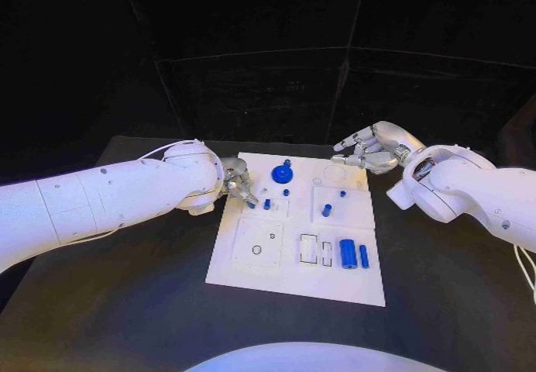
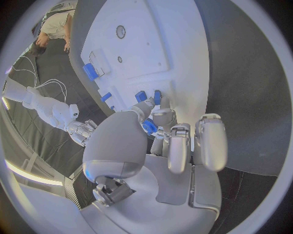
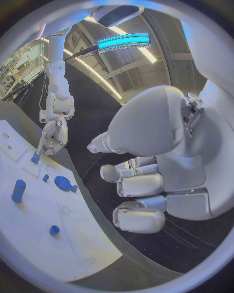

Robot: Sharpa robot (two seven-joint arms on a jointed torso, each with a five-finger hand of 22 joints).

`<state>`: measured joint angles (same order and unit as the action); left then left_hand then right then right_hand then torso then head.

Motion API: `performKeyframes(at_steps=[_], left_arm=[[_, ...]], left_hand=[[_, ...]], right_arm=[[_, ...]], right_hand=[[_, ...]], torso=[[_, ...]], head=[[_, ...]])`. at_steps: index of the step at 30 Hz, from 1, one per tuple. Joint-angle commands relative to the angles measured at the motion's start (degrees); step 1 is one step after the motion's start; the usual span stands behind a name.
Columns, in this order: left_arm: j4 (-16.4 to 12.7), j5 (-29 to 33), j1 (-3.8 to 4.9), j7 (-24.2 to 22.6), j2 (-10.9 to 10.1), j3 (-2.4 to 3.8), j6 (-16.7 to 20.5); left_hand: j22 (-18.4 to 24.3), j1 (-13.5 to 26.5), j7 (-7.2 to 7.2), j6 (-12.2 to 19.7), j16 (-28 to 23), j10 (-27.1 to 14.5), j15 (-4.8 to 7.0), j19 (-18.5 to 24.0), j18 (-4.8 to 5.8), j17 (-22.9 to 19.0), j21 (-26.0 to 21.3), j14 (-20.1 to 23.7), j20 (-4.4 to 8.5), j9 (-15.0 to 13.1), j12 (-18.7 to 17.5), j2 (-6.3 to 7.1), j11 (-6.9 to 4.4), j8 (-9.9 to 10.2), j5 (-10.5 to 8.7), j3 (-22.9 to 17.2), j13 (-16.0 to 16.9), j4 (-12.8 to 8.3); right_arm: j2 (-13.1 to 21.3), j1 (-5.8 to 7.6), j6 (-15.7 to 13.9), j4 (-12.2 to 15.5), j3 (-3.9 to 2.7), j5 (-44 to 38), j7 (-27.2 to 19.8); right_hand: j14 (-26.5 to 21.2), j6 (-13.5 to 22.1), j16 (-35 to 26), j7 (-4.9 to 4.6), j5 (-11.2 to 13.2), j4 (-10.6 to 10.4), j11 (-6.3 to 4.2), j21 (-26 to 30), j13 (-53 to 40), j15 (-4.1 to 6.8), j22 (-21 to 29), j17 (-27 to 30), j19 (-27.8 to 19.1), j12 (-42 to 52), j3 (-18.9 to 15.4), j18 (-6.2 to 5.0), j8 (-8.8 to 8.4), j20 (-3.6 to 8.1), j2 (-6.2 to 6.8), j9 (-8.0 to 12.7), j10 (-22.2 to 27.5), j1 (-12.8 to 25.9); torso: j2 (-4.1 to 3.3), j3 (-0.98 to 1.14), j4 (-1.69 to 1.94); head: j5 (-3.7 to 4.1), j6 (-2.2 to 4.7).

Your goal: Assemble the parts on the task board

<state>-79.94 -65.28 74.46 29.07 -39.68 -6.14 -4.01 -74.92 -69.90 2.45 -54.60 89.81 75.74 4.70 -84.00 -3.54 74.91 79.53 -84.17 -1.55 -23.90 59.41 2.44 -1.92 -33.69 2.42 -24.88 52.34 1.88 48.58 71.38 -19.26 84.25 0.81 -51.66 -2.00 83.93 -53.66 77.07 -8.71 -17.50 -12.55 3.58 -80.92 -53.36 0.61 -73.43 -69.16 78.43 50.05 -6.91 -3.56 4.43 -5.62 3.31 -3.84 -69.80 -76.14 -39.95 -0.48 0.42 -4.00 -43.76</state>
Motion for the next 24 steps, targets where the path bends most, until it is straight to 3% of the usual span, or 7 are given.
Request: performKeyframes(at_steps=[1,10,19,24], left_arm=[[0.0,-0.5,-0.12,0.5,0.2,-0.17,-1.7],[0.2,0.1,-0.12,0.4,0.5,-0.27,-1.3],[0.8,1.1,-0.11,0.4,1.2,-0.3,-1.2],[1.2,1.2,-0.1,0.4,1.5,-0.31,-1.5]], left_hand=[[-2.3,-0.3,-0.2,-0.6,0.2,0.5,0.41,-1.2,0.51,15.1,0.1,-5.8,0.47,-0.1,0.1,0.0,-0.03,-0.3,0.39,-5.8,0.2,-5.3],[-2.3,0.4,-0.22,-0.8,0.2,0.6,0.39,-1.2,0.51,15.1,0.1,-5.8,0.46,-0.2,0.0,0.1,-0.02,-0.5,0.4,-6.4,0.1,-5.1],[-2.5,5.2,-0.78,-2.1,0.2,0.8,0.63,-1.3,0.53,15.1,0.1,-5.8,0.57,-0.2,-0.2,2.31,-0.35,-0.9,0.38,-5.0,-0.2,-3.3],[-2.7,6.6,-0.95,-2.6,0.2,0.9,0.76,-1.3,0.56,15.1,0.2,-5.8,0.67,-0.1,0.0,2.9,-0.51,-0.9,0.38,-4.3,0.0,-2.7]], right_arm=[[0.0,0.1,0.3,0.1,-0.02,-0.1,-0.5],[0.0,0.1,0.2,0.1,-0.02,-0.1,-0.5],[0.0,0.1,0.3,0.1,-0.02,-0.1,-0.5],[0.0,0.1,0.2,0.2,-0.02,-0.1,-0.5]], right_hand=[[1.8,0.1,-0.3,0.07,-0.3,0.0,0.01,0.3,0.0,0.11,0.1,0.0,-0.3,0.0,-0.2,-0.4,0.06,-0.06,-0.65,-0.1,0.3,0.1],[1.8,0.1,-0.3,0.07,-0.3,0.0,0.01,0.3,0.0,0.11,0.1,0.0,-0.3,0.0,-0.2,-0.4,0.06,-0.06,-0.65,-0.1,0.3,0.1],[1.8,0.1,-0.4,0.08,-0.3,0.0,0.01,0.4,0.1,0.11,0.2,0.2,-0.4,-0.1,-0.3,-0.43,0.07,-0.06,-0.68,-0.1,0.4,0.1],[1.8,0.1,-0.4,0.08,-0.3,0.0,0.01,0.4,0.1,0.11,0.2,0.2,-0.4,-0.1,-0.3,-0.43,0.07,-0.06,-0.68,-0.1,0.4,0.1]], torso=[[-0.01,0.02,-0.05],[-0.02,0.05,-0.02],[-0.01,0.04,-0.07],[-0.02,0.02,-0.05]], head=[[0.03,-0.03],[0.1,-0.01],[0.11,-0.03],[0.19,-0.07]])
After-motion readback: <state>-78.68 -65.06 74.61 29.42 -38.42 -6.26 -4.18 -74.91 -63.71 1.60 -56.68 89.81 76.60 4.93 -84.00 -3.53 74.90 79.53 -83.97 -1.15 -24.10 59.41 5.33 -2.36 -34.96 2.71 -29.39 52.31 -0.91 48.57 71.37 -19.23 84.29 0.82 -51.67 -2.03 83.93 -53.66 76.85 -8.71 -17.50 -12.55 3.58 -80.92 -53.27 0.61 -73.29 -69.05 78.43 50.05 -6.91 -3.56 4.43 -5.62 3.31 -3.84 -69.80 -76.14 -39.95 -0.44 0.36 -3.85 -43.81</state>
